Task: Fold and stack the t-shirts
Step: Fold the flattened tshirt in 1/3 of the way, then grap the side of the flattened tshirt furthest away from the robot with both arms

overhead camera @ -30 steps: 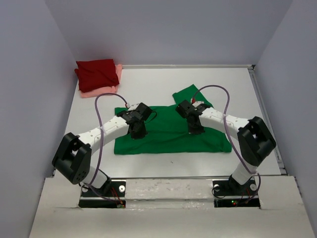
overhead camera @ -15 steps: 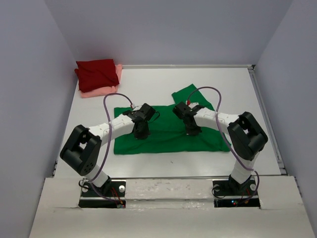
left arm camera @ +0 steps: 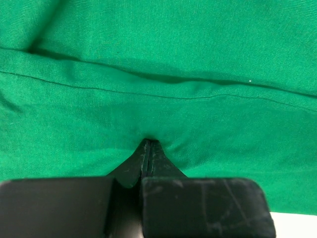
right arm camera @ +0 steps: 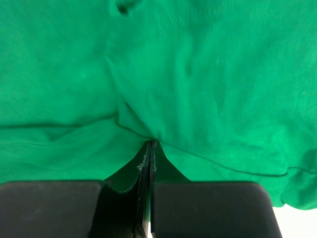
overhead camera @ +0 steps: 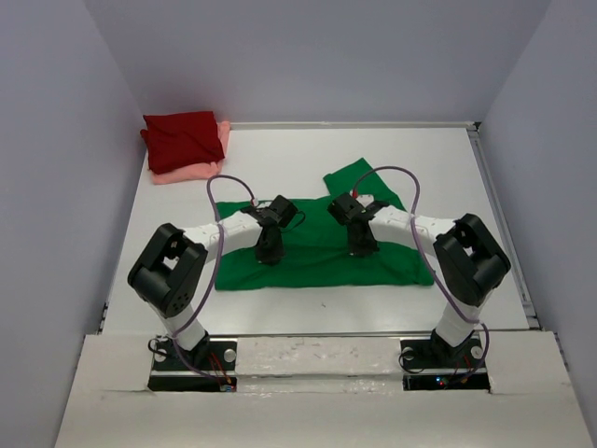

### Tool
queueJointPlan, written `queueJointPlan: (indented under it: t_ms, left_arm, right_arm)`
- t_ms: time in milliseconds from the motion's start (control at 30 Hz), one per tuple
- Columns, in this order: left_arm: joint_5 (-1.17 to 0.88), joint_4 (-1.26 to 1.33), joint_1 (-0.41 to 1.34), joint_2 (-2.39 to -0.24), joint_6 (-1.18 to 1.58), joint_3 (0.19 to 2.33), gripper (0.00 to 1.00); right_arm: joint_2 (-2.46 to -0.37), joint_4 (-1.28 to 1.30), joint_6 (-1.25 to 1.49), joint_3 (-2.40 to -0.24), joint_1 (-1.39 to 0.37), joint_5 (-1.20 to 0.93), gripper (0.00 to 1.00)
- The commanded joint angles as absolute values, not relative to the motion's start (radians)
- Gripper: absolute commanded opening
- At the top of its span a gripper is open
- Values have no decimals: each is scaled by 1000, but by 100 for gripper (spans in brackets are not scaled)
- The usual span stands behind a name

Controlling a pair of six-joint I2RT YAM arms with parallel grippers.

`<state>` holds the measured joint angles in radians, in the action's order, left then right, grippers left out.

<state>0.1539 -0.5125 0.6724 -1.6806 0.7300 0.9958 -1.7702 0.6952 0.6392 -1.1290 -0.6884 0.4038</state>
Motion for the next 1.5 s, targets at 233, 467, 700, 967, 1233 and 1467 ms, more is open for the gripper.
queueJointPlan:
  t_ms: [233, 467, 700, 967, 1233, 1467]
  left_arm:
    - [83, -497, 675, -1680, 761, 928, 0]
    - [101, -537, 675, -1592, 790, 877, 0]
    - [84, -564, 680, -1474, 822, 819, 0]
    - [245, -748, 712, -1361, 882, 925, 0]
    - [481, -921, 773, -1233, 917, 1179, 0]
    - [274, -671, 580, -1363, 544, 1382, 0]
  right_arm:
    - [-1683, 678, 710, -983, -696, 318, 0]
    - [-1614, 699, 756, -928, -729, 298, 0]
    - [-1582, 755, 802, -919, -768, 308, 0]
    - [-1494, 914, 851, -1021, -831, 452, 0]
    - [-1454, 1126, 787, -1339, -887, 624, 29]
    - [-1596, 824, 332, -1623, -513, 397, 79]
